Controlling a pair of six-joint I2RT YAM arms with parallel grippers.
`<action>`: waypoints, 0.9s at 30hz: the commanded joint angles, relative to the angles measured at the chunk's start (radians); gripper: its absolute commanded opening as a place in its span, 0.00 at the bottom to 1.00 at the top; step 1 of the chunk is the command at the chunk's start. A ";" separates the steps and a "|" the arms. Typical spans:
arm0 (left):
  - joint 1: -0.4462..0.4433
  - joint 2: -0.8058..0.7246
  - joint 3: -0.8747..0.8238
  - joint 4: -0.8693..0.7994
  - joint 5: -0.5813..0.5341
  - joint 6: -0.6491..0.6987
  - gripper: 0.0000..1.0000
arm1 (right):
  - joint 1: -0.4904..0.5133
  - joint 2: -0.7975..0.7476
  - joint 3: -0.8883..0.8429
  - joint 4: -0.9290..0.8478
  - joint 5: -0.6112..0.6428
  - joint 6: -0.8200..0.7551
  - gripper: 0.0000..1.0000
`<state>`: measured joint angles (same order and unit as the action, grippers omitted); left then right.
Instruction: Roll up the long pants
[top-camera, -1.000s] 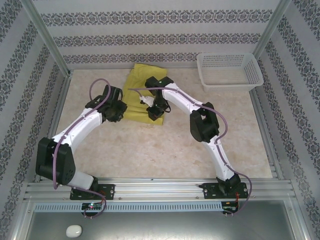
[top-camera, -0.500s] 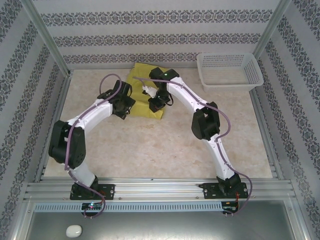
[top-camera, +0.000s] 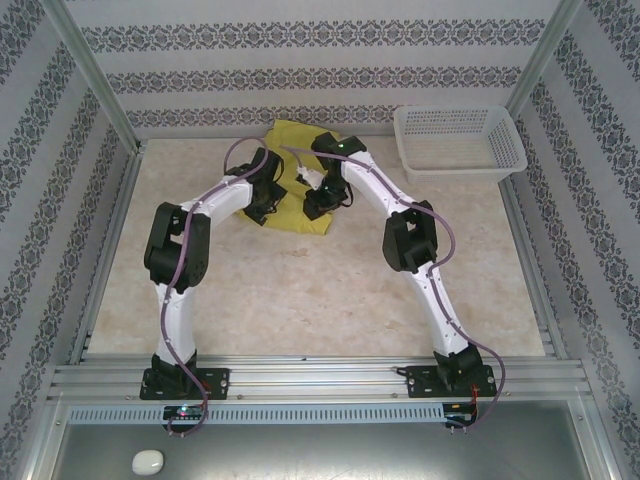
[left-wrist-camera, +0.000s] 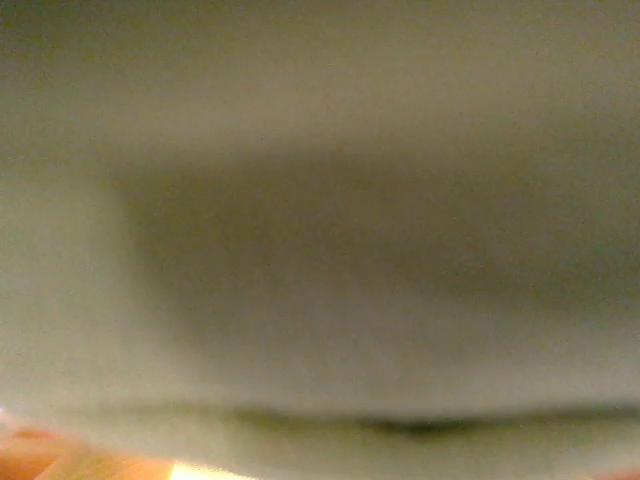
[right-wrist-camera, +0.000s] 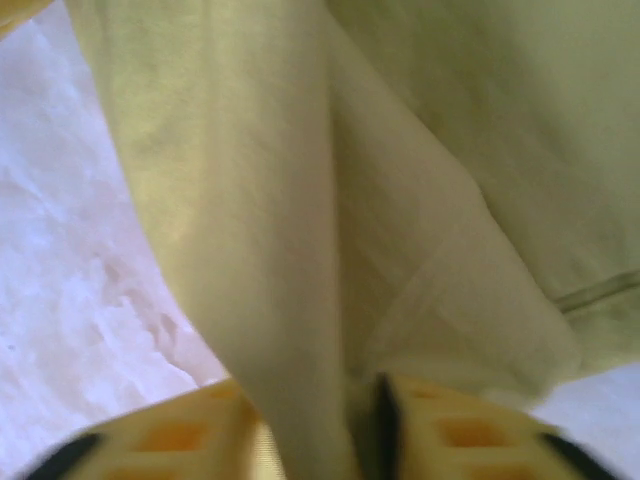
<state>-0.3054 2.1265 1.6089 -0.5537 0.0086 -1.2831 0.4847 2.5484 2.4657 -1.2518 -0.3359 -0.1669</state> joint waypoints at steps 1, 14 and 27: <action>0.039 0.040 -0.021 -0.057 -0.004 0.022 0.68 | 0.031 -0.105 -0.093 0.075 0.175 -0.018 0.58; 0.077 0.029 -0.079 -0.026 0.065 0.031 0.68 | 0.339 -0.458 -0.684 0.501 0.642 -0.092 0.65; 0.094 0.010 -0.108 -0.004 0.103 0.034 0.68 | 0.338 -0.377 -0.820 0.864 0.884 -0.385 0.71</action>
<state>-0.2420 2.1086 1.5501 -0.4992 0.1295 -1.2633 0.8398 2.1651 1.6386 -0.5400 0.4461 -0.4507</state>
